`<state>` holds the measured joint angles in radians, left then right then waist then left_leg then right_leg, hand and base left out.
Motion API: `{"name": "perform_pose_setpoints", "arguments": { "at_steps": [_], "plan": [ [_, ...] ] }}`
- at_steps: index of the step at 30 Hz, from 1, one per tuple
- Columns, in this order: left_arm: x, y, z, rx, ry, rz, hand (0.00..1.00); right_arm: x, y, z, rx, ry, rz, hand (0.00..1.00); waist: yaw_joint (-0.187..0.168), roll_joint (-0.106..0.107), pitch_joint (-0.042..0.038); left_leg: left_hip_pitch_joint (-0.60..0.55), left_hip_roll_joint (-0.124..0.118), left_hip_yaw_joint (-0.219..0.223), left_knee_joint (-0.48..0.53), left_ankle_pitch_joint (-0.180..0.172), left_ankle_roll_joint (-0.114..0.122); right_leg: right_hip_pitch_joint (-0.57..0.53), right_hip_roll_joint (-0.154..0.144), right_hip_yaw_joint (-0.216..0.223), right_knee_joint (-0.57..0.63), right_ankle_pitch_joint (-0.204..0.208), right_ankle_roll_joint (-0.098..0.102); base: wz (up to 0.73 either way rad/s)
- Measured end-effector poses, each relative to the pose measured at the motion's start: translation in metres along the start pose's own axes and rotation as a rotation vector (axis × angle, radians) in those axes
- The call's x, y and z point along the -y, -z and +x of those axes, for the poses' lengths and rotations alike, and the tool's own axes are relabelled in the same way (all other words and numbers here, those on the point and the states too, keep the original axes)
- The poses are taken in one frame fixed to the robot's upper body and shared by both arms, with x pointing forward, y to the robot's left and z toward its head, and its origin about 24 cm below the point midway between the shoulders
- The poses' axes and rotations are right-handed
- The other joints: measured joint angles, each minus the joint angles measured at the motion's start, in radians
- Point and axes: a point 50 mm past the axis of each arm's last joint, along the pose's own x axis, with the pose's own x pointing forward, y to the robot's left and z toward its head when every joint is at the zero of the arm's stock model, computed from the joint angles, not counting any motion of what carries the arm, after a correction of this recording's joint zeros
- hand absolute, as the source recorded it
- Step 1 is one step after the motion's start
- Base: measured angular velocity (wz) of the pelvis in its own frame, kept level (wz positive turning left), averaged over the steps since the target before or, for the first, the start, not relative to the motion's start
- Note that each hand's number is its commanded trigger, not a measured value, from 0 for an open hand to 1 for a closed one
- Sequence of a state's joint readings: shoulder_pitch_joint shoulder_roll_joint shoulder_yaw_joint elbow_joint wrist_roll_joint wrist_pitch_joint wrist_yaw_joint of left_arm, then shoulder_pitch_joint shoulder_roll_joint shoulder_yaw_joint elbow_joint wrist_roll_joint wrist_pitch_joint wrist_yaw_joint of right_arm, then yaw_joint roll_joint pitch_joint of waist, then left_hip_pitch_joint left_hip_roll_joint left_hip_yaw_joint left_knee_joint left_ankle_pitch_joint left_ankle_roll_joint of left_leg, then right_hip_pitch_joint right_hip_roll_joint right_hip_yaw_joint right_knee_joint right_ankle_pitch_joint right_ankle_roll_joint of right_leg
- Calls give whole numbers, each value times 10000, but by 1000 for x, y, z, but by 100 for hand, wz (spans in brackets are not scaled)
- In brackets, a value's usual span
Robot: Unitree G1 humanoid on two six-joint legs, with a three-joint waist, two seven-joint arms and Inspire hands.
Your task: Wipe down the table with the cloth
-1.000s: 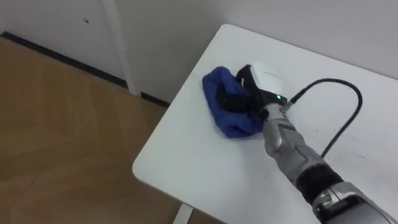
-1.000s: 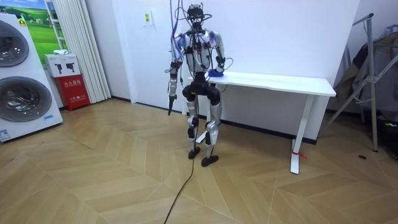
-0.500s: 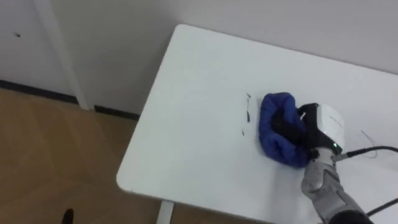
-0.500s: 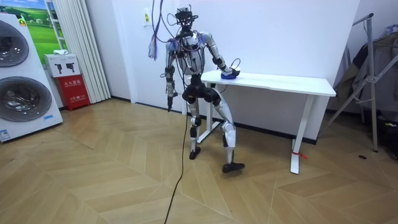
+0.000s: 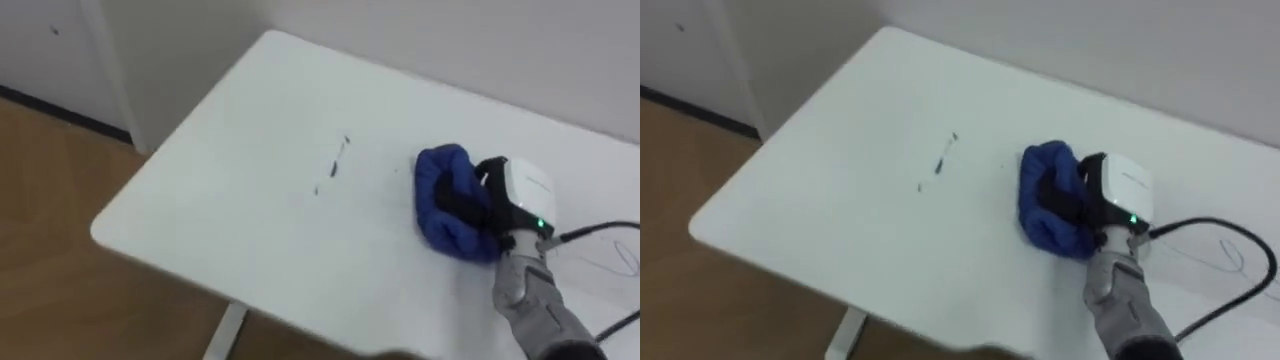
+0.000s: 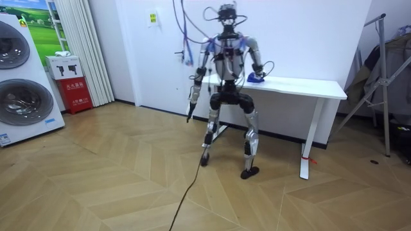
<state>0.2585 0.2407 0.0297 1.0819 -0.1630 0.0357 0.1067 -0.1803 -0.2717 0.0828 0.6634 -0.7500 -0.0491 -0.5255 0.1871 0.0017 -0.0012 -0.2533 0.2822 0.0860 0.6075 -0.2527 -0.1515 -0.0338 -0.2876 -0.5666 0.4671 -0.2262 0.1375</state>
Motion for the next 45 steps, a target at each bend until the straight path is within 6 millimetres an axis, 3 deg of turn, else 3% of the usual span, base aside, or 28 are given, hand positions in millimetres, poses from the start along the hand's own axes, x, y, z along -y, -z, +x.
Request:
{"name": "perform_pose_setpoints", "arguments": {
  "at_steps": [2,4,6,8,9,11,14,16,17,19,20,22,24,27,29,32,34,35,37,40,43,45],
  "plan": [
    [1,1,0,19,30,-4,0,2,-10,7,275,-189,-81,100,422,234,89,302,-184,441,48,-19,182,-33,319,264,-22,-122,-197,-33],
    [1,1,0,44,99,-23,0,2,-42,16,1311,-488,-266,100,1147,415,109,582,-761,475,-304,-220,520,-256,621,918,-46,-196,-486,-84],
    [1,1,0,24,145,-140,0,5,-73,24,2532,-531,-704,100,1594,400,117,793,-1273,490,-1043,-257,691,-661,793,1365,-55,-200,-624,-80],
    [2,1,0,-70,284,-210,0,3,-106,28,3788,-614,-1104,100,2064,359,128,1186,-1322,437,-1786,-80,581,-886,1028,1801,-328,-76,-802,-76],
    [2,4,-1,-203,342,-248,0,-1,-122,26,4294,-689,-1101,100,2047,247,135,1278,-1342,407,-2139,71,538,-824,1111,1798,-564,-26,-800,0],
    [4,-5,0,-68,461,-285,0,-4,-129,22,4603,-790,-1078,100,1975,56,138,1303,-1437,207,-2460,209,539,-754,1135,1678,-857,10,-742,37],
    [5,-14,0,284,543,-354,0,-15,-104,17,3857,-1052,-1101,100,1523,-138,121,1271,-1726,-268,-2717,319,644,-398,1014,1366,-1228,110,-560,50],
    [1,-23,-1,678,408,-656,0,-19,-76,5,3057,-674,-169,100,896,-245,126,1285,-1953,-489,-2866,384,751,-179,908,1390,-1498,207,-392,40],
    [-1,-24,-1,788,326,-819,0,-20,-68,2,2816,-552,64,100,743,-276,131,1304,-2000,-538,-2876,392,764,-91,900,1400,-1616,245,-327,33],
    [-13,-33,-1,1395,-166,-1190,0,-21,-32,-14,1549,-66,776,100,80,-438,134,1525,-2174,-579,-3034,418,808,326,846,1404,-2063,355,-153,18],
    [-16,-35,-1,1500,-276,-1294,0,-20,-21,-19,1166,81,875,100,-38,-485,113,1573,-2225,-561,-3072,424,817,423,824,1399,-2173,372,-122,0],
    [-22,-39,-2,1900,-572,-1582,0,-14,24,-38,-381,642,838,100,-270,-579,39,1739,-2284,-518,-3107,413,836,623,794,1365,-2324,559,-54,-6],
    [-22,-41,-3,2056,-614,-1590,0,-6,45,-44,-1111,1019,601,100,-451,-572,36,1829,-2282,-478,-3128,363,921,685,790,1339,-2318,615,-54,-10],
    [-18,-42,-3,2136,-512,-1595,0,-3,52,-42,-1615,1241,777,100,-441,-487,28,1854,-2265,-331,-3151,326,982,662,804,1455,-2395,645,-50,-20],
    [-8,-44,-3,2115,-253,-1666,0,-1,46,-34,-1616,1292,670,100,-324,-303,-12,1830,-2249,-322,-3157,319,1001,548,814,1514,-2337,689,-88,-14],
    [8,-45,-2,1986,234,-1398,0,-1,20,-12,-1271,1065,404,100,357,-130,-3,1798,-2151,-322,-3273,323,1006,172,958,1902,-2202,863,-268,-55],
    [17,-44,-1,1733,476,-1179,0,-6,-26,10,101,361,-37,100,822,-69,41,1786,-1994,-322,-3382,392,926,-44,1151,1892,-2221,1044,-447,-47],
    [20,-44,-1,1663,540,-1137,0,-8,-40,13,561,182,-156,100,935,-76,46,1782,-1965,-329,-3412,429,896,-66,1187,1891,-2220,1056,-467,-11],
    [26,-45,-1,1568,769,-814,0,-15,-90,21,2201,-419,-279,100,1331,-145,98,1716,-1872,-495,-3414,492,809,-68,1300,1766,-2278,1065,-504,15],
    [30,-44,-1,1406,939,-687,0,-23,-128,18,3341,-976,10,100,1795,-332,173,1618,-1917,-732,-3379,530,814,20,1307,1510,-2484,1071,-511,28],
    [27,-34,-2,1039,861,-681,0,-31,-128,12,3638,-1427,9,100,1940,-402,196,1632,-1966,-948,-3380,553,848,158,1265,1314,-2487,1077,-499,29],
    [24,-27,-3,912,791,-716,0,-33,-116,6,3448,-1357,160,100,1730,-370,217,1645,-2008,-1033,-3402,550,853,229,1236,1189,-2532,1059,-471,23]
  ]
}}
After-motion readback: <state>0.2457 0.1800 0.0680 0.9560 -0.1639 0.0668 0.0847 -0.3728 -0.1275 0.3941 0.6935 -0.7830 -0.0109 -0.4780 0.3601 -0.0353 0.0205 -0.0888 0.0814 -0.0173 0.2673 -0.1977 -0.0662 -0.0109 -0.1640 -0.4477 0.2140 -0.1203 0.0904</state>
